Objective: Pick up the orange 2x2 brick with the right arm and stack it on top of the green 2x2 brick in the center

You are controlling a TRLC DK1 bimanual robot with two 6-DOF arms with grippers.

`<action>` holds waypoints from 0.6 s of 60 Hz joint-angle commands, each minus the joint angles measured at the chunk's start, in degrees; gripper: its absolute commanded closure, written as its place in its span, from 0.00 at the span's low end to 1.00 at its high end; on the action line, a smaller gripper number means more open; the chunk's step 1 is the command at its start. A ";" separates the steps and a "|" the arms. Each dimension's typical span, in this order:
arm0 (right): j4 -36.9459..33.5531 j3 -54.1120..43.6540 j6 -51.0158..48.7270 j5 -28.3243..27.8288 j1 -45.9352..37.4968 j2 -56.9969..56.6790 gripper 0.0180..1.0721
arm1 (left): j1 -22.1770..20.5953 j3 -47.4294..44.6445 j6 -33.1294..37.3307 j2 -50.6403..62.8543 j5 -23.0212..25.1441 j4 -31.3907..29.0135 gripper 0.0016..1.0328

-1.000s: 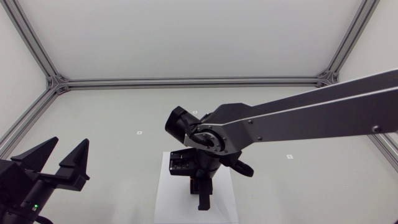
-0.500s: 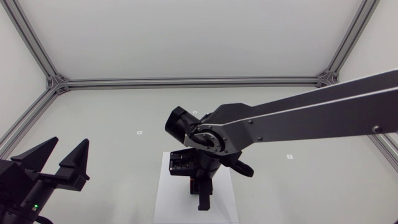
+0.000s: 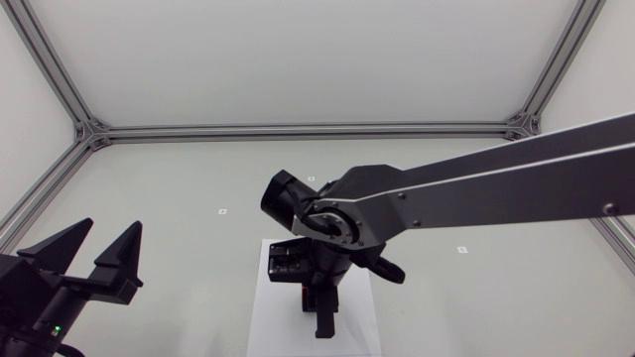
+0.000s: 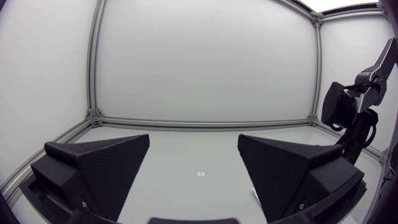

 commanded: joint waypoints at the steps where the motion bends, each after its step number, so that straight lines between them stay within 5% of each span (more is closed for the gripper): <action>1: -0.39 -0.57 0.43 -0.05 -0.41 -0.12 0.77 | -0.31 -2.35 -1.15 -0.15 -0.17 -0.58 0.04; 36: 0.85 -0.57 0.16 -0.22 -0.59 2.08 0.77 | -0.40 -2.35 -1.15 -0.15 -0.17 -0.58 0.04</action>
